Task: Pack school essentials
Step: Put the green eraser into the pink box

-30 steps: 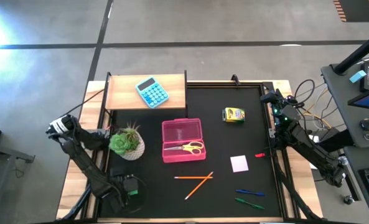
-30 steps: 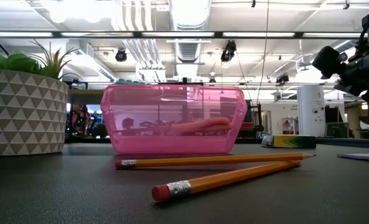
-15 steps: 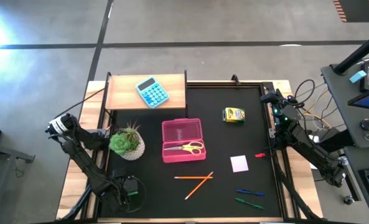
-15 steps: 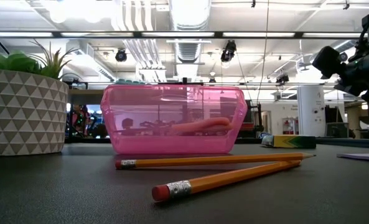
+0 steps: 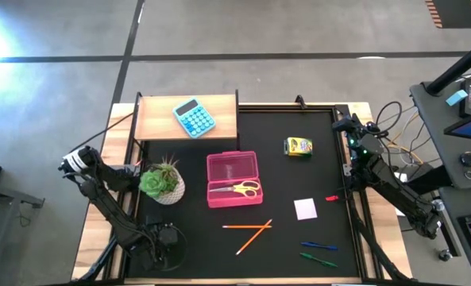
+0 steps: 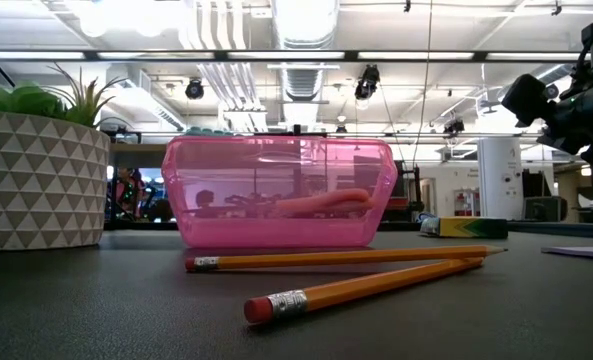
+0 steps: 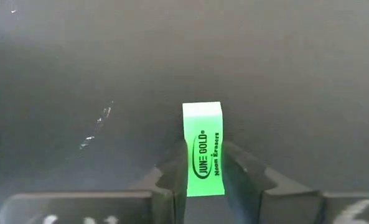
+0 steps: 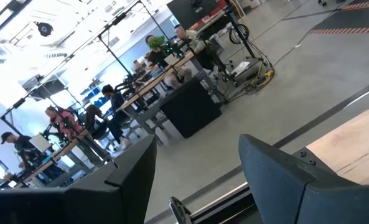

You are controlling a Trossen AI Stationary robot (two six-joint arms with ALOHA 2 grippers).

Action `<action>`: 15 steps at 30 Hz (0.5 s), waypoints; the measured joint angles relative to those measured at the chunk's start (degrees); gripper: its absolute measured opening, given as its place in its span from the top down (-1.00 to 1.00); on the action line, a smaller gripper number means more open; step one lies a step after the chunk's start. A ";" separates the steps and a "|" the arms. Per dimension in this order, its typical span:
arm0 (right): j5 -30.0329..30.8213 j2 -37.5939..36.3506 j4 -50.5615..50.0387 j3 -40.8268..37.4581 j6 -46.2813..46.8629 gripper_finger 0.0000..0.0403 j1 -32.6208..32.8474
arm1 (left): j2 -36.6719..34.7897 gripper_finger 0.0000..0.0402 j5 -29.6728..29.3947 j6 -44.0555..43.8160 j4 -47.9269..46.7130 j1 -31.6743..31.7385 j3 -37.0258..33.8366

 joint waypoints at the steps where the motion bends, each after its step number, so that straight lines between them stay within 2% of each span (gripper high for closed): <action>1: 0.00 0.00 0.00 0.01 0.00 -0.09 0.00 | -0.10 0.71 -0.08 0.02 0.34 0.22 0.42; 8: 0.00 0.00 0.00 0.00 0.00 -0.09 0.00 | -2.70 0.75 -1.49 6.83 0.57 3.10 3.79; 15: 0.00 0.00 0.00 0.01 0.02 -0.09 -0.02 | -5.24 0.75 -7.42 23.31 0.68 12.41 9.57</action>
